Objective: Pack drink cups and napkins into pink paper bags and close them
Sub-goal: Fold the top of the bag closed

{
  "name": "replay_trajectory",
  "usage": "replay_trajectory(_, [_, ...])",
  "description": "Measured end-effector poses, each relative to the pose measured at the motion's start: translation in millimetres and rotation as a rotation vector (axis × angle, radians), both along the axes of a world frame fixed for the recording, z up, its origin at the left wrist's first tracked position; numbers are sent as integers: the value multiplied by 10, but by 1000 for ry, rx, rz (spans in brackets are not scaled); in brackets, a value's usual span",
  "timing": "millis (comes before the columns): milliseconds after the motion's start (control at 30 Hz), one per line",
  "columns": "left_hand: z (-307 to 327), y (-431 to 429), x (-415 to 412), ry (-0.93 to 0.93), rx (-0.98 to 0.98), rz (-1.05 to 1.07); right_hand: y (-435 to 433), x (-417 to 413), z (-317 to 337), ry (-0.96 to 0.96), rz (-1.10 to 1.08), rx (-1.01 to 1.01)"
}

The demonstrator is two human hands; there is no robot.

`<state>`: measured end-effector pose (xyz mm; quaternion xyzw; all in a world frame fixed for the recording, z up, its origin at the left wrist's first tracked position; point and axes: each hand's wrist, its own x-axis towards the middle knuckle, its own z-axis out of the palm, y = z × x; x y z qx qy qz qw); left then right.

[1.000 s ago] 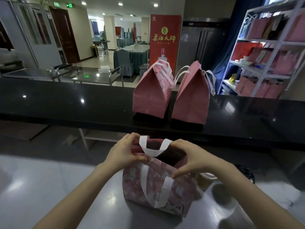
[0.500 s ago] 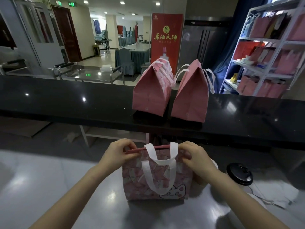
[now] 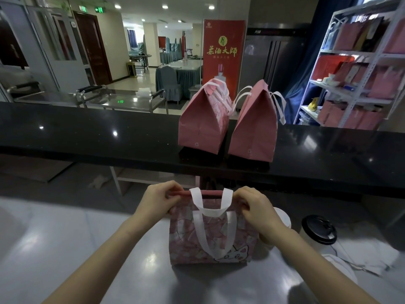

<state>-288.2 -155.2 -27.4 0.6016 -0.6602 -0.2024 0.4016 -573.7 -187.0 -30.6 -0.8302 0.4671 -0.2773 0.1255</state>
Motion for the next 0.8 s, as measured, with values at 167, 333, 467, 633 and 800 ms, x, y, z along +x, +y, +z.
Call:
replay_trajectory(167, [-91, -4, 91, -207, -79, 11, -1, -90, 10, -58, -64, 1])
replay_trajectory(333, [-140, 25, 140, -271, -83, -27, 51, -163, -52, -163, -126, 62])
replay_trajectory(467, [-113, 7, 117, -315, -67, -37, 54, -210, -52, -127, -111, 45])
replay_trajectory(633, [-28, 26, 132, -481, -10, -116, -13, -350, 23, 43, -32, 133])
replay_trajectory(800, [-1, 6, 107, -510, -71, -41, -46, -352, 169, 55, -13, 202])
